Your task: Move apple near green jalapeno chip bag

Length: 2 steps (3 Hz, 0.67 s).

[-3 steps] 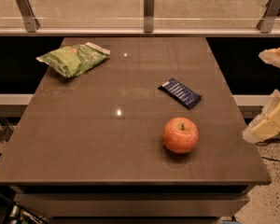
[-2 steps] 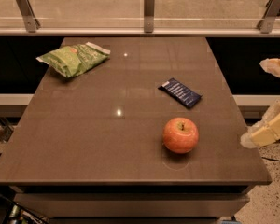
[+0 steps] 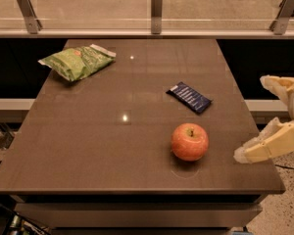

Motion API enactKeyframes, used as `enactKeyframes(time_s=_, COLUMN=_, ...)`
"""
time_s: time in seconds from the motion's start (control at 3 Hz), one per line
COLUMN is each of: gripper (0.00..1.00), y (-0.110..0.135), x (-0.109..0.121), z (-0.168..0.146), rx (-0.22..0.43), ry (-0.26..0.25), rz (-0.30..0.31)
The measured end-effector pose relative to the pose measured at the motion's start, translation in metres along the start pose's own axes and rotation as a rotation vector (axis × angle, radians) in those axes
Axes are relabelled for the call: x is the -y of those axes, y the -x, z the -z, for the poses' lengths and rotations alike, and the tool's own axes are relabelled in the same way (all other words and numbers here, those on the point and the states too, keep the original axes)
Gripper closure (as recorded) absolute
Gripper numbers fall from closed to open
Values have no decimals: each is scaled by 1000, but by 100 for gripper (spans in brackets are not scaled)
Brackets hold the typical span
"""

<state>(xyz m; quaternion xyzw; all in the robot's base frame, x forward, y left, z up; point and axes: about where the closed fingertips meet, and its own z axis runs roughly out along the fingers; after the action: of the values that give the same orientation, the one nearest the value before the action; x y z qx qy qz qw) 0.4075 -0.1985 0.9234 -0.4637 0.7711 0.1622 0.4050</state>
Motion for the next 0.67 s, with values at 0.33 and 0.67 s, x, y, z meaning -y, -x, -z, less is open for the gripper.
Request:
enactKeyframes(time_s=0.33, gripper=0, y=3, x=-1, z=-1, rx=12, ry=1, rz=-3)
enactKeyframes(time_s=0.67, gripper=0, y=4, x=-3, z=-3, rx=19, ry=2, rz=-3)
